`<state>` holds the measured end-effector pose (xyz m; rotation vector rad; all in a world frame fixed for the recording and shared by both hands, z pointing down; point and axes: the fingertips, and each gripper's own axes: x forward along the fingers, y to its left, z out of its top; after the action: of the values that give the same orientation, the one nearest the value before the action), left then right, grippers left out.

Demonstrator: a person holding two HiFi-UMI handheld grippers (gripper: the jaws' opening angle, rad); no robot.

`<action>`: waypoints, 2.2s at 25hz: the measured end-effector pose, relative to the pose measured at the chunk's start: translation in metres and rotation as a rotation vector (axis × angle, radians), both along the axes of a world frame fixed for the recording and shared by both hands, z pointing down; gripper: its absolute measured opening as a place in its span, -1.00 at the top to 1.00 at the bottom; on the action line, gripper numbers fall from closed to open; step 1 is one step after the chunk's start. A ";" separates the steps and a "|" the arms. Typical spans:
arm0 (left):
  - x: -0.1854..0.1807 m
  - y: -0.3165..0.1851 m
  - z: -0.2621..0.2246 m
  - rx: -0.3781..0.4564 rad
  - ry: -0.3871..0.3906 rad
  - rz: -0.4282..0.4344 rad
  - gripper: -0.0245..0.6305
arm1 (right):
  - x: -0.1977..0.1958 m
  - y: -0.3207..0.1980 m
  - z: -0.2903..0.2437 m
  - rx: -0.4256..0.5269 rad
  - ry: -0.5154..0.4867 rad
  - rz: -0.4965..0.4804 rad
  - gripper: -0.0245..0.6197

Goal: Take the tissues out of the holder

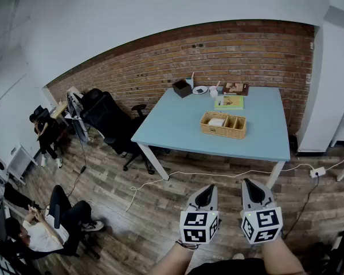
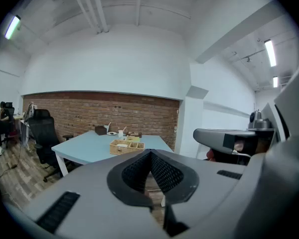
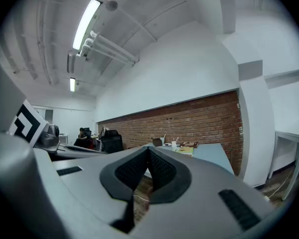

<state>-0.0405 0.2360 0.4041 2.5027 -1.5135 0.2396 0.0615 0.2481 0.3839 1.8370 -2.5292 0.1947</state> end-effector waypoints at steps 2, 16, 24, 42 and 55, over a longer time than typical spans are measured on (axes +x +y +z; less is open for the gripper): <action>0.004 0.000 0.000 -0.001 -0.003 -0.002 0.93 | 0.003 0.000 -0.001 0.004 -0.010 -0.004 0.91; 0.040 -0.006 0.004 0.010 -0.028 -0.033 0.93 | 0.034 -0.012 0.002 0.006 0.000 -0.054 0.91; 0.060 -0.005 0.005 0.013 -0.027 -0.066 0.93 | 0.054 -0.014 0.002 0.015 0.022 -0.083 0.91; 0.054 -0.032 0.035 -0.018 -0.005 -0.114 0.93 | 0.053 -0.038 0.026 0.001 0.060 -0.115 0.91; 0.027 -0.116 0.047 -0.049 0.013 -0.120 0.93 | 0.020 -0.124 0.024 0.005 0.128 -0.128 0.91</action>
<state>-0.0132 0.1197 0.4513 2.3614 -1.6259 0.2372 0.0812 0.1245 0.4083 1.6256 -2.5493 0.0671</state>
